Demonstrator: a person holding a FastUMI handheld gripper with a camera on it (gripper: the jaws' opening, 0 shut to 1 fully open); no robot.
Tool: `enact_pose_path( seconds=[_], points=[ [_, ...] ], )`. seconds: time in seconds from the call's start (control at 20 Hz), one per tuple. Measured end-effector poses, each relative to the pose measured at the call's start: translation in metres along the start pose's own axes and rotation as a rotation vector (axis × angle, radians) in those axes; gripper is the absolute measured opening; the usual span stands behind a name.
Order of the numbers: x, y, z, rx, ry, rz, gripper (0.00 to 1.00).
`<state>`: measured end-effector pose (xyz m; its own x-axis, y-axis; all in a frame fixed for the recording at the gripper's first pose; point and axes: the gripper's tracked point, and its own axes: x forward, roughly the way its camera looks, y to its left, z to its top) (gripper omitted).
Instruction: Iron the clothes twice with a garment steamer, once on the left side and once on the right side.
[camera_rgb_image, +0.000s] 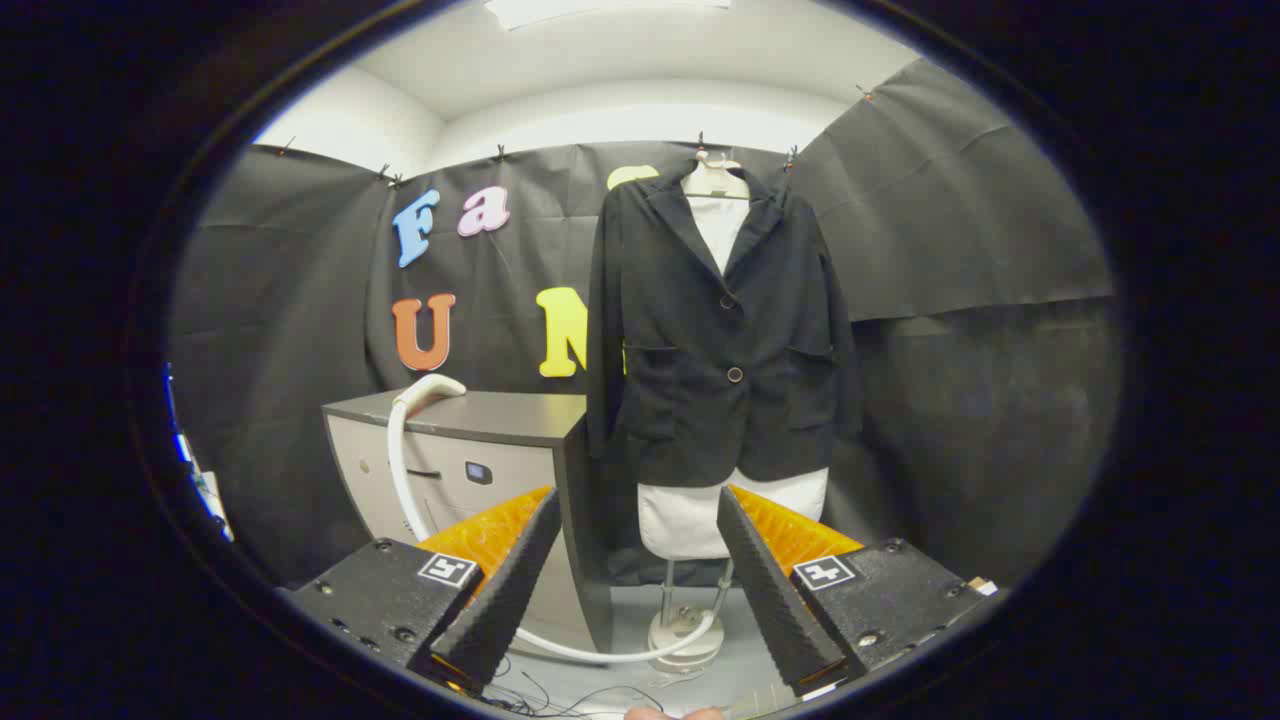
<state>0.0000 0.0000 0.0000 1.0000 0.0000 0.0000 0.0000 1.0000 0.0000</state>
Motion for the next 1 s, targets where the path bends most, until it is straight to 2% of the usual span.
enact_pose_path(
  seconds=[0.1, 0.35, 0.65, 0.85, 1.0],
  points=[
    [-0.003, 0.0, -0.003, 0.01, 0.013, 0.025, 1.0],
    [-0.003, -0.016, 0.006, 0.004, -0.019, 0.0, 1.0],
    [-0.001, -0.021, -0.004, 0.02, 0.007, 0.026, 1.0],
    [-0.002, -0.015, -0.012, 0.027, 0.054, 0.028, 1.0],
    [-0.002, -0.004, -0.001, 0.018, 0.053, 0.03, 1.0]
  ],
)
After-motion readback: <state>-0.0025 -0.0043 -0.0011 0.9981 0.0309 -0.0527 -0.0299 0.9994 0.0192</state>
